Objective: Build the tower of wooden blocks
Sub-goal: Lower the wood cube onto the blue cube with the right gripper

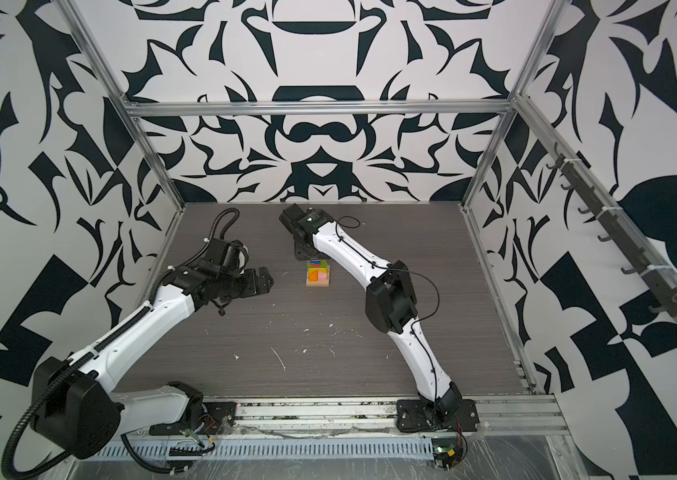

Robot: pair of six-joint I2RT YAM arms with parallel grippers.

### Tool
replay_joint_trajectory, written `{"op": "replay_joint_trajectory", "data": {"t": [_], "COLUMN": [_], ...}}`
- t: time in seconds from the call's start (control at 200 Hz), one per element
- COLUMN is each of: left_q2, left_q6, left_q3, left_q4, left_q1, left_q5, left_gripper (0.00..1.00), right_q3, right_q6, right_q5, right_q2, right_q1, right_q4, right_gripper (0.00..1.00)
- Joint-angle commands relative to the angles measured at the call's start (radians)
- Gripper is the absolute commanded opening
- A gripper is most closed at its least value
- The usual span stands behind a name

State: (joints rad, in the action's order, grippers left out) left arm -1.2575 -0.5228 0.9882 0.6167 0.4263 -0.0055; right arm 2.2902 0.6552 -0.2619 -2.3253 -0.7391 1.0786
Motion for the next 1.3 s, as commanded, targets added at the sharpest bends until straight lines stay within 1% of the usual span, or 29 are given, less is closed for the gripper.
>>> {"op": "replay_joint_trajectory", "data": {"t": [0.0,0.725,1.295], "left_q2": [0.013,0.0,0.0], "left_q6": [0.004,0.006,0.004], "left_q3": [-0.017,-0.008,-0.011], "left_q4": [-0.008,-0.014,-0.011], "left_q1": [-0.003,-0.003,-0.003], "left_q5": [0.006,0.013,0.012], "left_gripper": [1.0,1.0,0.99], "right_q3": [0.014,0.0,-0.005], "right_q6": [0.016,0.035,0.034], "right_q5": [-0.003,-0.007,-0.007], "right_q2": [0.004,-0.023,-0.02], "right_q1": [0.002,-0.003,-0.004], "right_q4": [-0.003,0.011,0.009], "right_gripper": [0.58,0.57,0.46]}}
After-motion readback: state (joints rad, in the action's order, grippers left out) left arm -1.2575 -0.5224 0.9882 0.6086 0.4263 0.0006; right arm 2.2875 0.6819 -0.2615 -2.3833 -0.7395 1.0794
